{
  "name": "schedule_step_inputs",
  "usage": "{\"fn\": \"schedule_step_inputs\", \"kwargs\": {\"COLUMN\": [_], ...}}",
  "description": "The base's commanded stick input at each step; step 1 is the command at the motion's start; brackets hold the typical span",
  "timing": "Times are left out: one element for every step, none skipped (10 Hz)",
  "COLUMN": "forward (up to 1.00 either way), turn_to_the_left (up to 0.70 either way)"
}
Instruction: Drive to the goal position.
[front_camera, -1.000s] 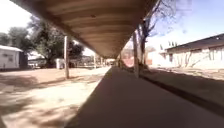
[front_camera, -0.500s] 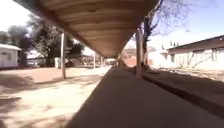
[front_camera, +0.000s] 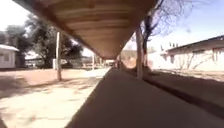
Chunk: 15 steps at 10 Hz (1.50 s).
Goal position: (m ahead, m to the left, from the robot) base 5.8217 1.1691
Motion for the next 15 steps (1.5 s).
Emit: {"fn": "schedule_step_inputs", "kwargs": {"forward": [0.85, 0.85, 0.85, 0.85, 0.85, 0.85, 0.85, 0.85, 0.85, 0.85, 0.85, 0.85, 0.85, 0.85, 0.85], "turn_to_the_left": [0.0, 0.0, 0.0, 0.0, 0.0, 0.0, 0.0, 0.0, 0.0, 0.0, 0.0, 0.0, 0.04, 0.1, 0.17]}}
